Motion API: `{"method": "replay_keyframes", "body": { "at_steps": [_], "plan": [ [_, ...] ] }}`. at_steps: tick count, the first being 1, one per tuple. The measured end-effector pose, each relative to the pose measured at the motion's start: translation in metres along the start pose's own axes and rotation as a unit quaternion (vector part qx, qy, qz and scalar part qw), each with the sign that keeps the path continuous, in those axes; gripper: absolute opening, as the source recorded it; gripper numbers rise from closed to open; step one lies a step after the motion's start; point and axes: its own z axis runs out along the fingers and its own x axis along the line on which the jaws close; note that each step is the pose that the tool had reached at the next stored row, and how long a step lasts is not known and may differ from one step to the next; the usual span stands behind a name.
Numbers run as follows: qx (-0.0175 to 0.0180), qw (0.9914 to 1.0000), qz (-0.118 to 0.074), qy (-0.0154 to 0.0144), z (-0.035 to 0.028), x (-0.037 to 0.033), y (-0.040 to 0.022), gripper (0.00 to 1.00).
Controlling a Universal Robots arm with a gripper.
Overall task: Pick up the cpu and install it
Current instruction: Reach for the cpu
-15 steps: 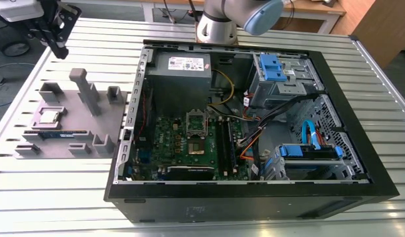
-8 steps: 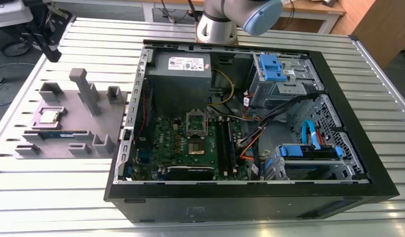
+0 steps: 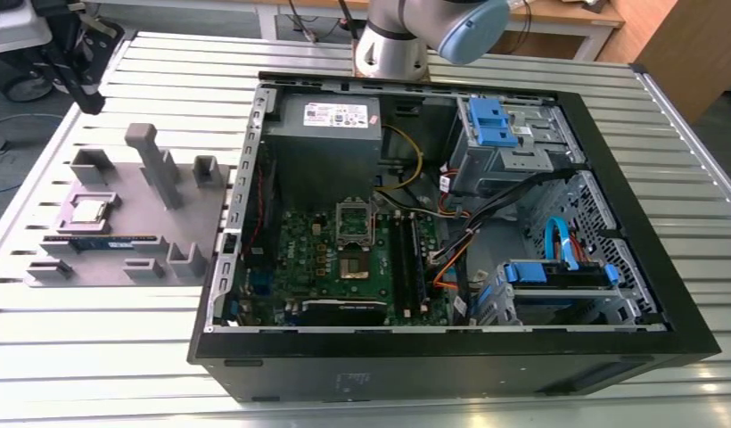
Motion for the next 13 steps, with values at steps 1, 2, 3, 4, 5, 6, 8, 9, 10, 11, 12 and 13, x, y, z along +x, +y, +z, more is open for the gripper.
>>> {"method": "replay_keyframes", "body": {
  "at_steps": [1, 2, 3, 4, 5, 6, 8, 9, 10, 11, 12, 13],
  "plan": [
    [0.0000, 1.00000, 0.000, 0.0000, 0.0004, 0.0000, 0.0000, 0.11],
    [0.0000, 1.00000, 0.000, 0.0000, 0.0004, 0.0000, 0.0000, 0.11],
    [0.0000, 1.00000, 0.000, 0.0000, 0.0004, 0.0000, 0.0000, 0.11],
    [0.0000, 1.00000, 0.000, 0.0000, 0.0004, 0.0000, 0.0000, 0.11],
    [0.0000, 1.00000, 0.000, 0.0000, 0.0004, 0.0000, 0.0000, 0.11],
    [0.0000, 1.00000, 0.000, 0.0000, 0.0004, 0.0000, 0.0000, 0.11],
    [0.0000, 1.00000, 0.000, 0.0000, 0.0004, 0.0000, 0.0000, 0.11],
    [0.0000, 1.00000, 0.000, 0.0000, 0.0004, 0.0000, 0.0000, 0.11],
    [-0.0001, 1.00000, 0.000, -0.0001, 0.0005, 0.0003, -0.0001, 0.11],
    [-0.0001, 1.00000, 0.000, -0.0002, 0.0007, 0.0005, -0.0001, 0.11],
    [-0.0001, 1.00000, 0.000, -0.0002, 0.0007, 0.0007, -0.0001, 0.11],
    [0.0000, 1.00000, 0.000, 0.0000, 0.0009, 0.0017, -0.0001, 0.11]
  ]
}}
